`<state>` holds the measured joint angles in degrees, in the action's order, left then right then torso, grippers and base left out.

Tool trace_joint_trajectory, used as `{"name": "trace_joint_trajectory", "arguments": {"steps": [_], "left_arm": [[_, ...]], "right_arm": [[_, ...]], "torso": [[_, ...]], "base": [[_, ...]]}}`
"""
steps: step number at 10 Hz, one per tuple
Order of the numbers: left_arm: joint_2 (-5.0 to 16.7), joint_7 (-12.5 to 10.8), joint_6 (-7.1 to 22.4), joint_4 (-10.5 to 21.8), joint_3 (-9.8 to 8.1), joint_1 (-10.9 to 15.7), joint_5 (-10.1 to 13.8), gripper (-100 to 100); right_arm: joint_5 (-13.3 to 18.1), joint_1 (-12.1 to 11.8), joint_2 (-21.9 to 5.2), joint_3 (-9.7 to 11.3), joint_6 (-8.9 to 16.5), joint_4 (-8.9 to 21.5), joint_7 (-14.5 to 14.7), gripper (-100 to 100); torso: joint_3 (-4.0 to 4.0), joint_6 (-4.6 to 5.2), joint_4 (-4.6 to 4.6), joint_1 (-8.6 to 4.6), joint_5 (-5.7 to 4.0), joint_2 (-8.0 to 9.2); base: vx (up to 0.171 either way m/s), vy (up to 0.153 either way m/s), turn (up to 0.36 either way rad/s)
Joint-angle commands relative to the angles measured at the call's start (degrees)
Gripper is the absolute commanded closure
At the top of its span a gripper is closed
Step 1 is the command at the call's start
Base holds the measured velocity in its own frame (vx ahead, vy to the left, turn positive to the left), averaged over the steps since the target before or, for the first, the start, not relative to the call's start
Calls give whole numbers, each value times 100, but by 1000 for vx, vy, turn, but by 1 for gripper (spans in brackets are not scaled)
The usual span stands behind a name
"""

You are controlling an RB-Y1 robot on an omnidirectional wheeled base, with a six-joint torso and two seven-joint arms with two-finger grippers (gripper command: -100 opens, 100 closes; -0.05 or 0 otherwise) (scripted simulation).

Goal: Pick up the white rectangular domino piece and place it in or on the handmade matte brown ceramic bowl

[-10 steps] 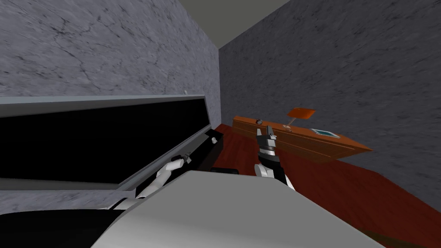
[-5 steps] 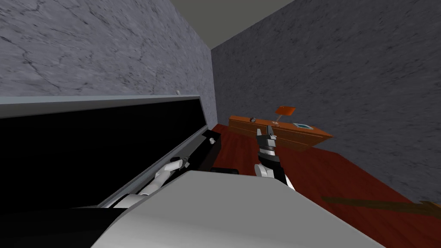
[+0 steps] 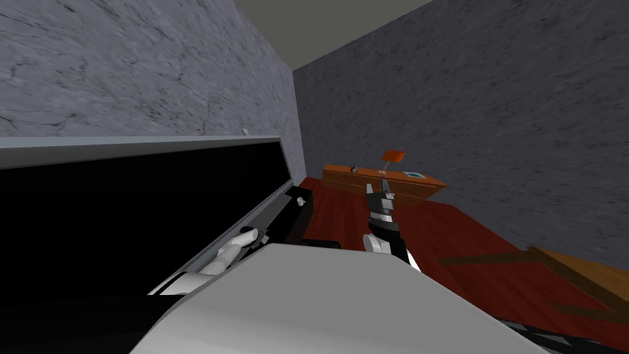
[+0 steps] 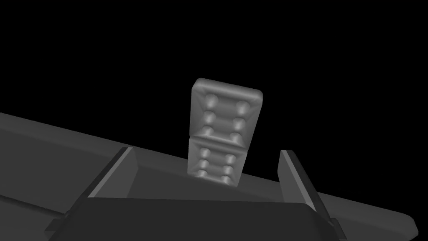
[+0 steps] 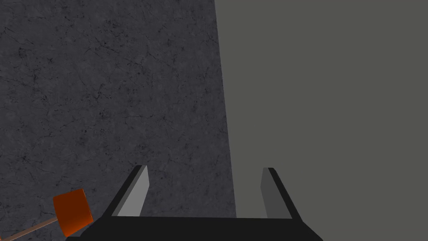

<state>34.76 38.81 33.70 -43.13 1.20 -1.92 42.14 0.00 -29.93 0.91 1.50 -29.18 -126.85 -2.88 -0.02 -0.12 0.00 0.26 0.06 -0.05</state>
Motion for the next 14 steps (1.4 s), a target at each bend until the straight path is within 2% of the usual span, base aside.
{"name": "trace_joint_trajectory", "arguments": {"steps": [1, 2, 3, 4, 5, 8, 9, 10, 11, 12, 14], "left_arm": [[31, 78, 261, 246, 30, 76, 156, -100], [59, 138, 412, 430, 55, 130, 282, -100], [59, 138, 444, 430, 55, 130, 282, -100], [87, 192, 608, 592, 78, 179, 394, -100], [87, 192, 608, 592, 78, 179, 394, -100], [165, 312, 974, 937, 131, 291, 648, -100], [185, 336, 1049, 1005, 143, 314, 700, -100], [172, 354, 975, 1017, 130, 335, 680, -100], [177, 360, 999, 1023, 131, 338, 687, 0], [12, 258, 844, 1095, 138, 348, 541, -100], [-153, 157, 691, 1167, 145, 359, 396, -100]], "right_arm": [[0, 0, 0, 0, 0, 0, 0, 0], [0, 1, 0, 1, 0, 0, 0, 0], [0, 1, 0, 0, 0, 0, 0, 0], [0, -1, 0, -1, 0, 0, 0, 0], [0, 0, 0, 0, 0, 0, 0, 0], [0, 0, 0, 0, 0, 0, 0, 0], [0, 0, 0, 0, 0, 0, 0, 0], [0, -1, 0, 0, 0, 0, 0, 0], [0, -1, 0, 0, 0, 0, 0, 0], [0, -1, 0, 0, 0, 0, 0, 0], [0, -1, 0, 0, 0, 0, 0, 0]], "torso": [[0, 0, 0, 0, 0, 0], [-1, 5, 0, -1, 0, -1], [1, 2, 0, 9, 1, 1], [-1, -2, -1, 7, 2, -2], [-2, 1, -1, 0, 0, -3], [-2, 2, 0, -1, -1, -3], [-3, -1, -1, 3, 1, -5], [-4, -1, -1, 3, 1, -6], [-6, -4, -2, -6, 0, -10], [-7, -3, -3, -14, -3, -13], [-6, -1, -2, -4, 1, -9]], "base": [[-25, 49, -311], [-35, 80, -316], [-26, 68, -71], [-24, 44, -161], [-22, 34, -92], [-26, 47, -214], [-20, 58, -123], [-9, 27, -25], [-2, 5, 4], [0, 48, -20], [-21, 33, -74]]}}
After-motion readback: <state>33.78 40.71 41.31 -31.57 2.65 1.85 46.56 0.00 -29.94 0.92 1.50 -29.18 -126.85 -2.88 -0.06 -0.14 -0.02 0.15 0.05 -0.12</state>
